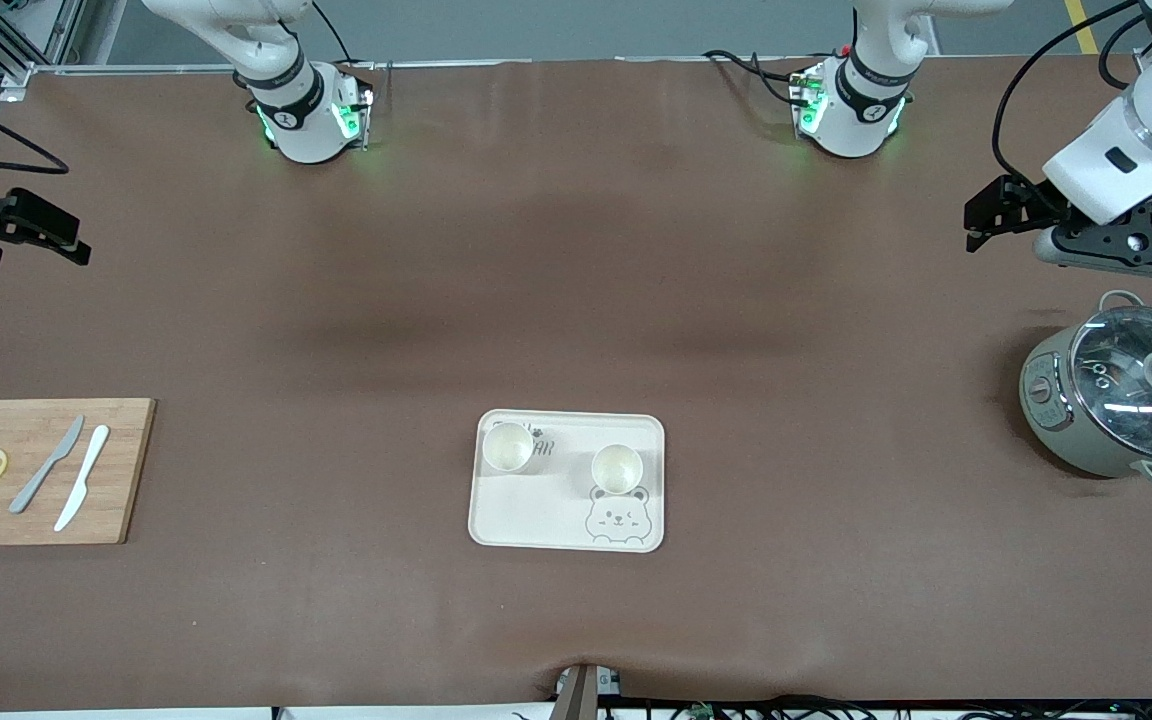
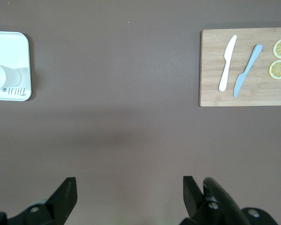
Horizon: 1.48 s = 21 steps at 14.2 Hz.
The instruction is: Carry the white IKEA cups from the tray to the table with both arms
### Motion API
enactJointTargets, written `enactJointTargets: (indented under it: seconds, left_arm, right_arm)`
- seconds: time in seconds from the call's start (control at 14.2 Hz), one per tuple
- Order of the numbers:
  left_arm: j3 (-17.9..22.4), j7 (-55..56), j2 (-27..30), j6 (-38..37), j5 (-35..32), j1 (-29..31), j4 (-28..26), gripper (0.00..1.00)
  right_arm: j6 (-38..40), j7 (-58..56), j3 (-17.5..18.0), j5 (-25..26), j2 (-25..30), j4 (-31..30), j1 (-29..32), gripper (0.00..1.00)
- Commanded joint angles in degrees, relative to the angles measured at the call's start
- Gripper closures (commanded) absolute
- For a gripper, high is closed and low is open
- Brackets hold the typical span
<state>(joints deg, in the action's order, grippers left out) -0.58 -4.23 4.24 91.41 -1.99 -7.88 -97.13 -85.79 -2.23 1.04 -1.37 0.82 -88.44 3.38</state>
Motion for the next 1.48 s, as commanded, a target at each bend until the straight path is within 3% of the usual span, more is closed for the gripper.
enactJointTargets:
  seconds: [0.0,0.42,0.78,1.06,1.41]
  left_arm:
    - [-0.5,1.0,-1.0,-1.1,0.0,0.0,1.9,0.00]
    - [-0.6,0.2,-1.3,0.4,3.6,-0.3,1.6,0.00]
    - [-1.9,6.7,-4.1,3.2,5.9,-2.1,2.9,0.00]
    - [-3.9,7.6,-10.5,3.4,4.7,-4.6,6.9,0.00]
    - [-3.9,17.1,-24.2,3.5,0.8,-11.8,20.0,0.00]
  right_arm:
    - [0.1,-0.5,0.5,-0.2,0.4,-0.2,0.7,0.00]
    - [0.1,-0.5,0.5,-0.2,0.3,-0.1,0.6,0.00]
    - [0.1,-0.4,0.5,-0.3,0.3,-0.2,0.4,0.00]
    - [0.1,-0.4,0.5,-0.4,-0.7,-0.1,0.7,0.00]
    - [0.0,-0.5,0.5,-0.3,-0.7,0.3,0.4,0.00]
